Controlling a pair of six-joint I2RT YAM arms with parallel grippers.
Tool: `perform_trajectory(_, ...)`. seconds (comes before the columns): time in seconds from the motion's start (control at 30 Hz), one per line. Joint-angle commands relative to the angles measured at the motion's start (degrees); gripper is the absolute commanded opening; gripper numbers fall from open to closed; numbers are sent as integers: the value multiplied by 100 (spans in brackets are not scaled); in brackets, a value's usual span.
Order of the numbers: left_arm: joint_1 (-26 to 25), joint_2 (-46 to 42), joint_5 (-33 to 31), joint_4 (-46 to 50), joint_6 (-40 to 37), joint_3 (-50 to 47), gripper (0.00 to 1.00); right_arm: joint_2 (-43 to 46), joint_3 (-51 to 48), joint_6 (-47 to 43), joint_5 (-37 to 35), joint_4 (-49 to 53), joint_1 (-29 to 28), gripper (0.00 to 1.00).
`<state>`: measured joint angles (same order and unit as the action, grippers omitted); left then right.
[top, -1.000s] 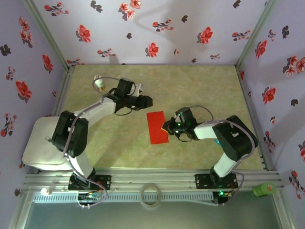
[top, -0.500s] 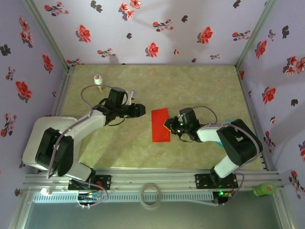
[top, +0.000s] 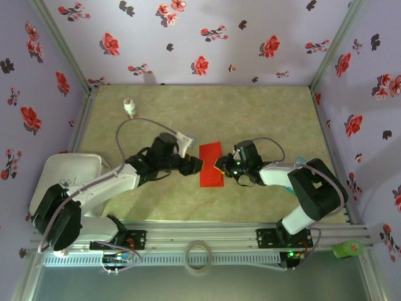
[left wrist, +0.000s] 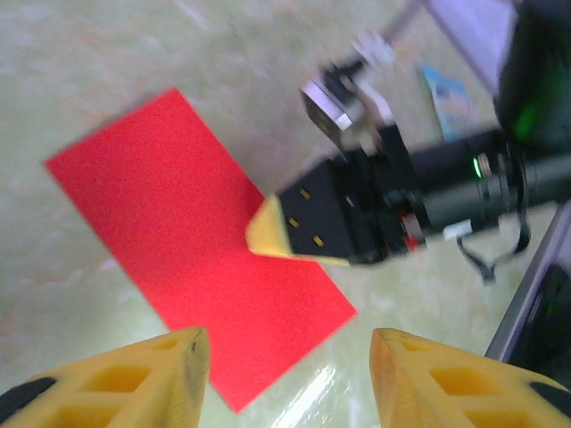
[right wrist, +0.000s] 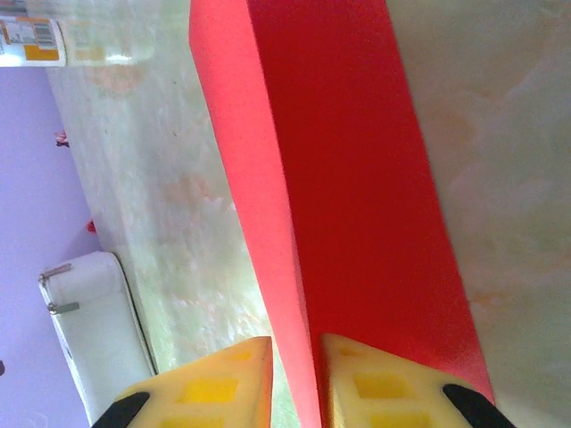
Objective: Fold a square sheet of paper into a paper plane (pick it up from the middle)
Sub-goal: Fold the triangle a second time at the center of the table.
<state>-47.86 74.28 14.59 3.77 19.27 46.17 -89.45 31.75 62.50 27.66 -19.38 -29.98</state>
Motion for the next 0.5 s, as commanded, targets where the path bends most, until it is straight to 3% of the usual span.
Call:
perform_trajectory(0.0,-608,120,-1066,237,-612,110,55,80,165,-221,121,289,36,21)
perform_trajectory(0.27,-1935,1339,-2340,973,-1007,794,60,-99,254,-112,101,162,45,18)
perform_trajectory(0.47,-2219,2056,-3047,998,-1238,1203,64,-87,244,-84,51,147,45,18)
